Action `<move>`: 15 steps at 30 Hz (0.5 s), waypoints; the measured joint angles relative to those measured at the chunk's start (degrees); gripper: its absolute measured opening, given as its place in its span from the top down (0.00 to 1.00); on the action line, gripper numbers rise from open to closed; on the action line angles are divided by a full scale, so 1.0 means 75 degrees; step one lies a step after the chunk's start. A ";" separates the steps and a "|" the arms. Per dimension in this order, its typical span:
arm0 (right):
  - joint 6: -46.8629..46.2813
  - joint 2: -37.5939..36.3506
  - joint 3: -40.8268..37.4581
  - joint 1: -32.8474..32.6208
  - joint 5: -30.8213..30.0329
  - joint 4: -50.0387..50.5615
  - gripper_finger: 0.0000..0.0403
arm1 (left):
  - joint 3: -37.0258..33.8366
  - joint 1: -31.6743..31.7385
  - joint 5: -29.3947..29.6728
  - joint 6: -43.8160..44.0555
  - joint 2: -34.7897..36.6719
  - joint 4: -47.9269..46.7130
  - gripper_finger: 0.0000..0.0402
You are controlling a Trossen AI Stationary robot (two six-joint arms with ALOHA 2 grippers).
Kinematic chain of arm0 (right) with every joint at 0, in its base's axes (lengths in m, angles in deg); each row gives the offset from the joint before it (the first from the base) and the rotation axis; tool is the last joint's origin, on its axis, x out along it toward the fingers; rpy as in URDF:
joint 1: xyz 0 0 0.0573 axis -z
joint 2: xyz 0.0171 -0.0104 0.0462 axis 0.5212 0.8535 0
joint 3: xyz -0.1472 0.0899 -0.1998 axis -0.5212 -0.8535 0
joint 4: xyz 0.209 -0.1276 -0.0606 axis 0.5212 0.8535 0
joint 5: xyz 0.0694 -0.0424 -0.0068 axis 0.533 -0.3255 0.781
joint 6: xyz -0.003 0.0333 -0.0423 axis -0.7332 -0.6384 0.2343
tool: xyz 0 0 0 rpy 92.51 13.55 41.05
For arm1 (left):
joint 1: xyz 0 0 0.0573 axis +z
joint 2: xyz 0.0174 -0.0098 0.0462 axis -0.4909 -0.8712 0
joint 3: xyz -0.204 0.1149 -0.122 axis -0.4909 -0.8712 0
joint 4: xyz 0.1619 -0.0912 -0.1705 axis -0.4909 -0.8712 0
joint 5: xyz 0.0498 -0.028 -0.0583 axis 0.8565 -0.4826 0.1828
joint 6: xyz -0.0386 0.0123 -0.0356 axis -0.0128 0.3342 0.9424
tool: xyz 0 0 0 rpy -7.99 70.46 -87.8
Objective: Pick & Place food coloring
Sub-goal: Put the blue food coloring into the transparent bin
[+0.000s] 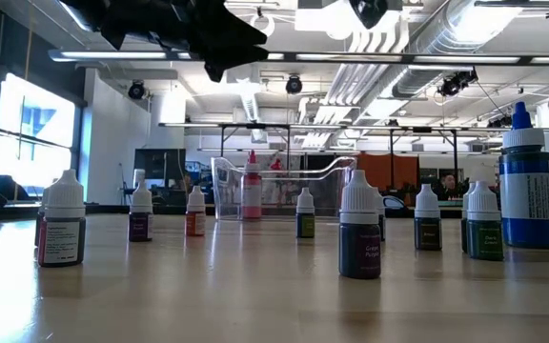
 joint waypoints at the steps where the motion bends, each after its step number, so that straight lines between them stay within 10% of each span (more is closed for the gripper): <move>1: -0.0002 0.0000 0.0000 -0.0036 0.0356 0.0447 1.00 | 0.0000 0.0000 0.0046 0.0119 0.0000 0.0000 0.59; 5: 0.0366 0.0003 0.0000 -0.0394 0.1303 0.2292 1.00 | 0.0000 0.0000 0.0074 0.0155 0.0000 -0.0008 0.59; 15: -0.0241 0.0003 0.0000 -0.1224 0.0677 0.3218 0.90 | 0.0000 0.0000 0.0074 0.0158 0.0000 0.0017 0.59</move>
